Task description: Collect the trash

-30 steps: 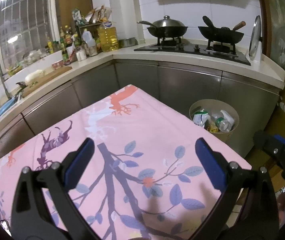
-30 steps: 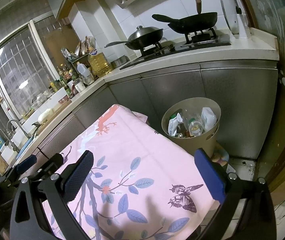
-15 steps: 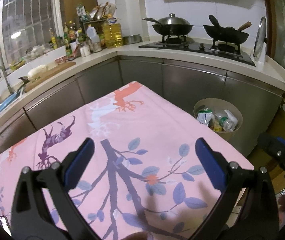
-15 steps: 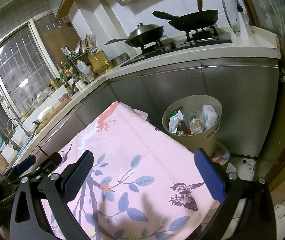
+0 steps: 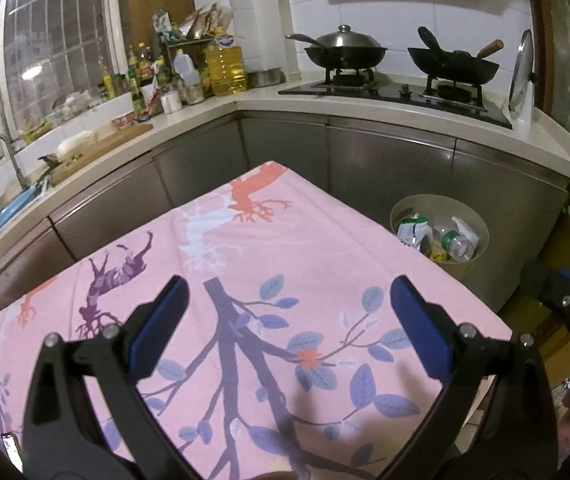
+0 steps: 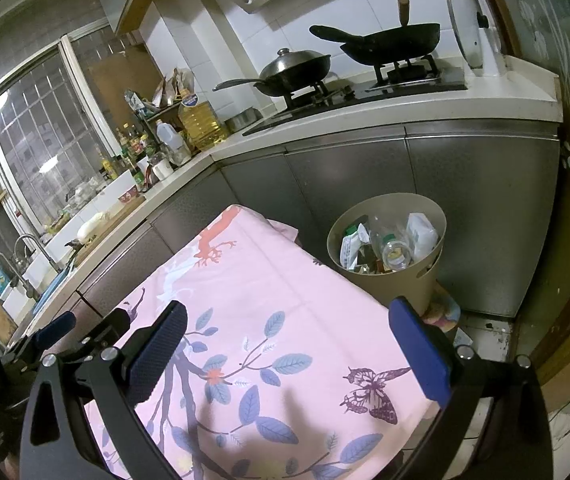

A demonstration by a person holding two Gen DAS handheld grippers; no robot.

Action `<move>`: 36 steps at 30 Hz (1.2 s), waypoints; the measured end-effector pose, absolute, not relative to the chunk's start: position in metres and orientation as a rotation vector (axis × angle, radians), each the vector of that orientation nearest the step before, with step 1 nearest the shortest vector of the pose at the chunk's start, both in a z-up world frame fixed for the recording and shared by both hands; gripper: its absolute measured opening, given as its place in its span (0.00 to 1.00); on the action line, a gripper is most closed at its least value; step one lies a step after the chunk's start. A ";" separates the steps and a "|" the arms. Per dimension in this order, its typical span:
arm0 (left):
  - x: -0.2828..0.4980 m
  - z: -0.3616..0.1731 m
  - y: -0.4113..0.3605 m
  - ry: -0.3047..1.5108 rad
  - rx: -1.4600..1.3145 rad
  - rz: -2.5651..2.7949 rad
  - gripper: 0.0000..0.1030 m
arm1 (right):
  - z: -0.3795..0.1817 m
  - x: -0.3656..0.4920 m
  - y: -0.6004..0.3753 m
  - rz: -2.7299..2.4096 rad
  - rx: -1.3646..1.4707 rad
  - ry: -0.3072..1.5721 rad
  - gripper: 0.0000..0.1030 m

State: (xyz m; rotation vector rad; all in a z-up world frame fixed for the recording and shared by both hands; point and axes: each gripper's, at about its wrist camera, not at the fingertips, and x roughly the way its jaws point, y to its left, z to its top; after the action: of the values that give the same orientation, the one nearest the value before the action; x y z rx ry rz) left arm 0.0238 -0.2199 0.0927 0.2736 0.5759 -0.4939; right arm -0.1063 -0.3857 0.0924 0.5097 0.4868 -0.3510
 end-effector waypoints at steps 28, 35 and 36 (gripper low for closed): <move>0.023 0.081 -0.227 0.608 0.305 -0.490 0.94 | 0.093 -0.104 -0.391 -0.347 0.519 0.503 0.94; 0.023 0.080 -0.228 0.608 0.307 -0.495 0.94 | 0.093 -0.104 -0.391 -0.348 0.521 0.503 0.94; 0.023 0.080 -0.227 0.610 0.309 -0.498 0.94 | 0.093 -0.104 -0.391 -0.348 0.522 0.503 0.94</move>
State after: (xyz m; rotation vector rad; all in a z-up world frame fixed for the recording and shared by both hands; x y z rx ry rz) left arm 0.0231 -0.2270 0.0797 0.3086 0.6097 -0.4977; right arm -0.1037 -0.3907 0.0932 0.5216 0.5031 -0.3484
